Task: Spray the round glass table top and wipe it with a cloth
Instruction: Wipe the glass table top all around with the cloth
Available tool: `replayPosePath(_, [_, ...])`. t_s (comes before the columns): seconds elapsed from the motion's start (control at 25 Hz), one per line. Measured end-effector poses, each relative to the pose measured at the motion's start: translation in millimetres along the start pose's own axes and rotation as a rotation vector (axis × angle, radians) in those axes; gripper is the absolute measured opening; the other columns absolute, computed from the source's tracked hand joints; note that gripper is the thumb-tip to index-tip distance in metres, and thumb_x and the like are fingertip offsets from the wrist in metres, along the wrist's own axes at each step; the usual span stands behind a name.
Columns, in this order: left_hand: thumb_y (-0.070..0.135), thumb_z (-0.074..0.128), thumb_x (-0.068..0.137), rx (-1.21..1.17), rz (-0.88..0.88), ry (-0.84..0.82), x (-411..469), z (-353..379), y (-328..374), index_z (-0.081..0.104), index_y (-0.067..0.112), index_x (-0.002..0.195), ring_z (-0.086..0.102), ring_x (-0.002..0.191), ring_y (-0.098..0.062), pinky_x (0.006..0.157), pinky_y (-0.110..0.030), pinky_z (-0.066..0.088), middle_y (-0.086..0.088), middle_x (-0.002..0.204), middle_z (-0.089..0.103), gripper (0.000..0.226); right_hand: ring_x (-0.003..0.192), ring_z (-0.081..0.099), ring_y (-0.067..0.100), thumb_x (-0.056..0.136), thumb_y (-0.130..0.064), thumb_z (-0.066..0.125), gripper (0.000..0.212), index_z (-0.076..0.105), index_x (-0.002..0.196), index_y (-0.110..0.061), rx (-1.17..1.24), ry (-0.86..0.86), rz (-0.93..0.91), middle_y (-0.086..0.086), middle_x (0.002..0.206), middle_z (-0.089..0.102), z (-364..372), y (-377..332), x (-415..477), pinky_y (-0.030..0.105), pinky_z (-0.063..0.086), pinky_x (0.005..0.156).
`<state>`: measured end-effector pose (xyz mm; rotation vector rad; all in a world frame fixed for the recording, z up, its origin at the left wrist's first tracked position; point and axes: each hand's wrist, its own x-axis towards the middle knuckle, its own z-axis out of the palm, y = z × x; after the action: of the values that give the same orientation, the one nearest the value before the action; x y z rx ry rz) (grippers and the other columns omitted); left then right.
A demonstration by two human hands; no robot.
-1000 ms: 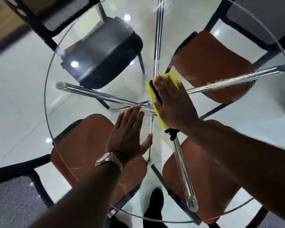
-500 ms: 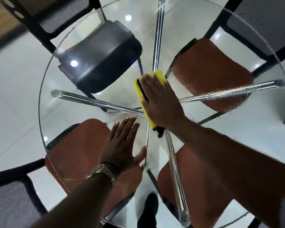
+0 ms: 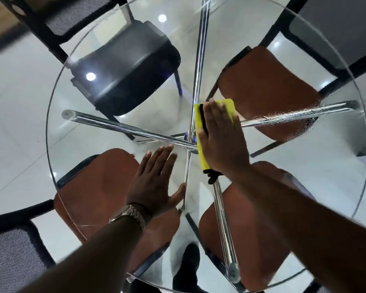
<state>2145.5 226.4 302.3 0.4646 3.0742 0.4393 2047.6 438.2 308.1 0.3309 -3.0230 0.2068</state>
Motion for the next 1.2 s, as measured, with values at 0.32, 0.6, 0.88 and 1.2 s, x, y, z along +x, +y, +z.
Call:
replayPosePath(0.32, [0.055, 0.061, 0.089, 0.001, 0.006, 0.023, -0.7, 5.1, -1.1, 0.049, 0.009, 0.15, 0.03, 0.155, -0.026, 0.126, -0.051, 0.024, -0.006, 0.167, 0.033, 0.077, 0.158, 0.034, 0.034, 0.105, -0.034, 0.039, 0.067, 0.032, 0.167, -0.01, -0.048, 0.041, 0.146, 0.015, 0.172, 0.035, 20.0, -24.7, 134.3, 0.055, 0.029, 0.124])
replayPosePath(0.6, [0.054, 0.062, 0.089, 0.005, -0.007, 0.016, -0.3, 3.3, -2.4, 0.049, 0.009, 0.151, 0.03, 0.155, -0.026, 0.127, -0.05, 0.023, -0.006, 0.166, 0.034, 0.078, 0.157, 0.037, 0.034, 0.106, -0.035, 0.041, 0.062, 0.04, 0.164, -0.014, 0.043, 0.045, 0.393, 0.012, 0.17, 0.039, 16.0, 6.4, 155.8, 0.052, 0.031, 0.125])
replayPosePath(0.88, [0.054, 0.063, 0.089, -0.027, 0.011, 0.028, -1.2, 5.0, -3.6, 0.05, 0.01, 0.15, 0.033, 0.153, -0.027, 0.126, -0.05, 0.024, -0.006, 0.165, 0.035, 0.076, 0.157, 0.039, 0.03, 0.105, -0.044, 0.041, 0.064, 0.044, 0.163, -0.017, 0.005, 0.047, -0.156, 0.007, 0.17, 0.042, 14.0, 25.2, 156.0, 0.053, 0.033, 0.125])
replayPosePath(1.2, [0.055, 0.06, 0.09, 0.014, 0.007, -0.01, 0.9, -0.4, -0.3, 0.048, 0.009, 0.15, 0.032, 0.153, -0.028, 0.125, -0.052, 0.025, -0.007, 0.166, 0.035, 0.076, 0.156, 0.04, 0.03, 0.108, -0.041, 0.051, 0.061, 0.043, 0.163, -0.016, 0.073, -0.005, -0.457, 0.009, 0.168, 0.044, -4.2, 32.6, 34.2, 0.057, 0.034, 0.125])
